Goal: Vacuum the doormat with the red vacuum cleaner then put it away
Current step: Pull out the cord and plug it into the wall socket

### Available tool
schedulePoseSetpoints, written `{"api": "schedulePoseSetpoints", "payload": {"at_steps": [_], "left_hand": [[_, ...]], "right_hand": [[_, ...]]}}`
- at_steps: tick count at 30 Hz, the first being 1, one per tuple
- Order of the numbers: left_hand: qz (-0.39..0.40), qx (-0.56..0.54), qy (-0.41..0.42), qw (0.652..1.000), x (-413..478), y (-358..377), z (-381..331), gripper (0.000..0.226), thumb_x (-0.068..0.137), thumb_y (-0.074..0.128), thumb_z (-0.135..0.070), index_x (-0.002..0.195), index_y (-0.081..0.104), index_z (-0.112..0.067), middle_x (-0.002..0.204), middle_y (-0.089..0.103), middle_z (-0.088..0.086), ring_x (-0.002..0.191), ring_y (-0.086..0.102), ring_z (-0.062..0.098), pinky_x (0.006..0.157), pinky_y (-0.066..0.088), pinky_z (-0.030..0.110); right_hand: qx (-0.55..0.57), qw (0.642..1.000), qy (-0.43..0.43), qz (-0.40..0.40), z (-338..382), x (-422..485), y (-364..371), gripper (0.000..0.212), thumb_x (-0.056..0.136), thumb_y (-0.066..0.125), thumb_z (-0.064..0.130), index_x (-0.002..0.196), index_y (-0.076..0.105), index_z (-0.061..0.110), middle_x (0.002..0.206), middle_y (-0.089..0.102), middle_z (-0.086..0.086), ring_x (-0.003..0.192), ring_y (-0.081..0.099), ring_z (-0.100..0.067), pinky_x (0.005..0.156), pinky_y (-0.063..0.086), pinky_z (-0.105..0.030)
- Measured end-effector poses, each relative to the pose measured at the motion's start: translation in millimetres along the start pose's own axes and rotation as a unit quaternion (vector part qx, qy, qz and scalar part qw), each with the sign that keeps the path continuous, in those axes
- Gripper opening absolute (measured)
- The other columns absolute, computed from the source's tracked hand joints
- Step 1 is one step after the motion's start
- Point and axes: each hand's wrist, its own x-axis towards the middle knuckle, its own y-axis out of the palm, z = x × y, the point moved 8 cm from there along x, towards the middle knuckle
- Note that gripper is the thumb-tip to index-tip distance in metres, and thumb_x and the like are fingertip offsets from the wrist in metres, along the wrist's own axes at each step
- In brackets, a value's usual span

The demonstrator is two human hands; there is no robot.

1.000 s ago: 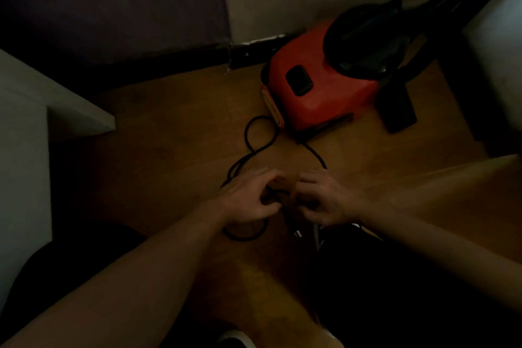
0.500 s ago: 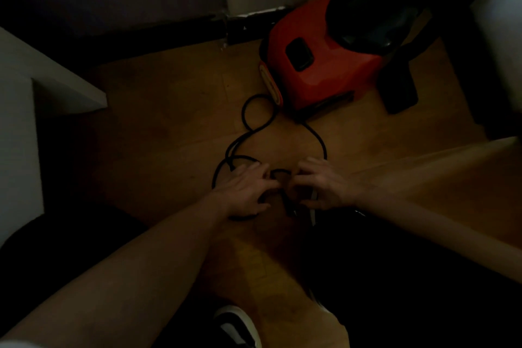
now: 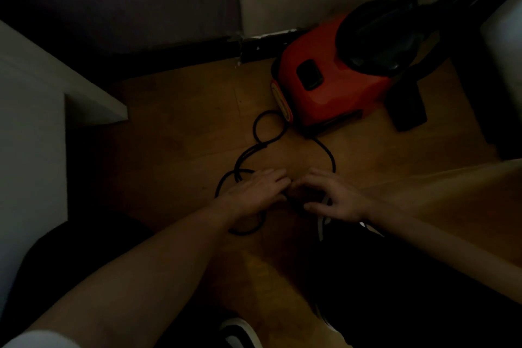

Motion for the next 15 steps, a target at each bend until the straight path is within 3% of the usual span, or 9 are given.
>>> {"api": "schedulePoseSetpoints", "payload": {"at_steps": [2, 5, 7, 9, 12, 15], "left_hand": [[-0.042, -0.108, -0.028, 0.993, -5, -29, 8, 0.015, 0.102, 0.051, -0.025, 0.112, 0.054, -0.016, 0.113, 0.045, -0.002, 0.097, 0.048, 0.014, 0.085, 0.044, 0.034], [-0.127, -0.220, -0.072, 0.964, -18, -67, 21, 0.003, 0.100, 0.055, -0.021, 0.103, 0.055, -0.020, 0.106, 0.053, -0.006, 0.093, 0.053, 0.011, 0.081, 0.045, 0.027], [-0.172, -0.295, -0.106, 0.934, -27, -87, 24, 0.011, 0.099, 0.057, -0.020, 0.097, 0.054, -0.031, 0.099, 0.059, -0.008, 0.091, 0.059, 0.012, 0.078, 0.048, 0.029], [-0.224, -0.342, -0.116, 0.905, -33, -109, 19, 0.021, 0.098, 0.060, -0.018, 0.091, 0.054, -0.037, 0.092, 0.061, -0.010, 0.086, 0.062, 0.013, 0.074, 0.049, 0.031], [-0.283, -0.391, -0.116, 0.868, -46, -150, 8, 0.021, 0.097, 0.060, -0.012, 0.089, 0.056, -0.031, 0.086, 0.058, -0.007, 0.077, 0.056, 0.004, 0.069, 0.045, 0.022], [-0.333, -0.420, -0.095, 0.839, -61, -198, -7, 0.004, 0.098, 0.059, -0.013, 0.098, 0.061, -0.017, 0.094, 0.065, 0.007, 0.085, 0.063, 0.021, 0.074, 0.051, 0.032]], "right_hand": [[0.090, 0.995, 0.021, -0.030, 9, 2, -15, 0.047, 0.094, 0.060, 0.044, 0.134, 0.061, 0.020, 0.120, 0.058, 0.010, 0.116, 0.056, -0.005, 0.097, 0.046, -0.022], [0.145, 0.986, 0.032, -0.078, 31, 10, -40, 0.046, 0.092, 0.061, 0.054, 0.133, 0.055, 0.035, 0.126, 0.060, 0.011, 0.120, 0.059, -0.008, 0.101, 0.050, -0.028], [0.135, 0.985, 0.019, -0.104, 52, 21, -57, 0.048, 0.089, 0.066, 0.054, 0.132, 0.053, 0.037, 0.126, 0.060, 0.010, 0.119, 0.060, -0.007, 0.100, 0.051, -0.028], [0.126, 0.983, -0.001, -0.131, 76, 35, -77, 0.047, 0.091, 0.073, 0.043, 0.133, 0.057, 0.028, 0.124, 0.062, 0.007, 0.118, 0.061, -0.007, 0.097, 0.052, -0.026], [0.109, 0.981, -0.031, -0.159, 114, 57, -107, 0.036, 0.093, 0.072, 0.028, 0.126, 0.065, 0.016, 0.115, 0.065, 0.002, 0.108, 0.064, -0.010, 0.089, 0.053, -0.023], [0.100, 0.973, -0.056, -0.201, 158, 71, -147, 0.028, 0.094, 0.067, 0.032, 0.119, 0.071, 0.021, 0.107, 0.067, 0.003, 0.104, 0.065, -0.010, 0.087, 0.052, -0.023]]}}
